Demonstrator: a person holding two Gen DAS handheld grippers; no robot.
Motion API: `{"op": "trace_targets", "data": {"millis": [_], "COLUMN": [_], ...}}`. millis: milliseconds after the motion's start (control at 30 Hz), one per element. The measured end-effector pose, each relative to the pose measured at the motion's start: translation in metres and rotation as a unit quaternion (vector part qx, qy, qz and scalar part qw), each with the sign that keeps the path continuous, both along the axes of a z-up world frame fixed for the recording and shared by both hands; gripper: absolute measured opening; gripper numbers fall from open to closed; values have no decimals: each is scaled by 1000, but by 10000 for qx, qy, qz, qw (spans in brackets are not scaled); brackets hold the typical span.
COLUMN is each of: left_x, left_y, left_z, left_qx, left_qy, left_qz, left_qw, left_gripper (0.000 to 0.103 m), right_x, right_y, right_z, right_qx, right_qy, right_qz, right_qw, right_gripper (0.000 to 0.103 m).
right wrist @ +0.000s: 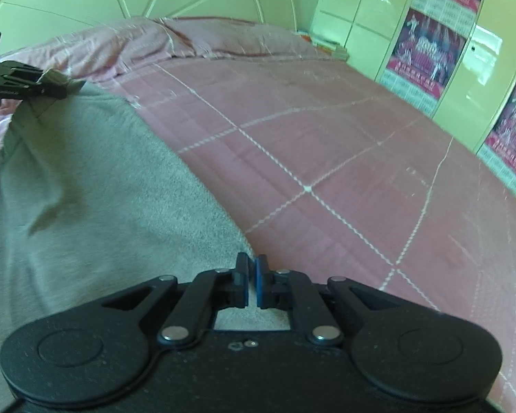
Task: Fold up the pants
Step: 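Lift the cuffs with both grippers and fold them over toward the waistband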
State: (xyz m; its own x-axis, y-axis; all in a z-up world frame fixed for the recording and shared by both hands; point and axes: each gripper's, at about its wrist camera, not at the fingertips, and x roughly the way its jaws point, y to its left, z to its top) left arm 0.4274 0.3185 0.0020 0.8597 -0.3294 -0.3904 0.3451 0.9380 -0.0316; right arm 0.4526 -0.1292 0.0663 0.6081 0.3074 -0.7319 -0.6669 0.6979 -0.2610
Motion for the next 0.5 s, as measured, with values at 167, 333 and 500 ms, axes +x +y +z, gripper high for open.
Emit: {"op": "trace_targets", "data": {"millis": [167, 333, 500], "left_x": [-60, -123, -181], "left_y": [-7, -25, -44], "left_z": [27, 24, 0], "left_qx": [265, 812, 1160], "left_qy": [-504, -646, -423], "left_qz": [-221, -429, -495], "left_qw": [9981, 9937, 9911], "left_gripper": [17, 17, 21], "right_x": [-71, -139, -190], "right_y": [-4, -3, -3], "right_z": [22, 9, -32], "right_qx": [-169, -355, -686], "right_qy": [-401, -630, -792], "right_qz": [226, 295, 161], "right_qw": [9988, 9969, 9944], "right_gripper": [0, 0, 0]}}
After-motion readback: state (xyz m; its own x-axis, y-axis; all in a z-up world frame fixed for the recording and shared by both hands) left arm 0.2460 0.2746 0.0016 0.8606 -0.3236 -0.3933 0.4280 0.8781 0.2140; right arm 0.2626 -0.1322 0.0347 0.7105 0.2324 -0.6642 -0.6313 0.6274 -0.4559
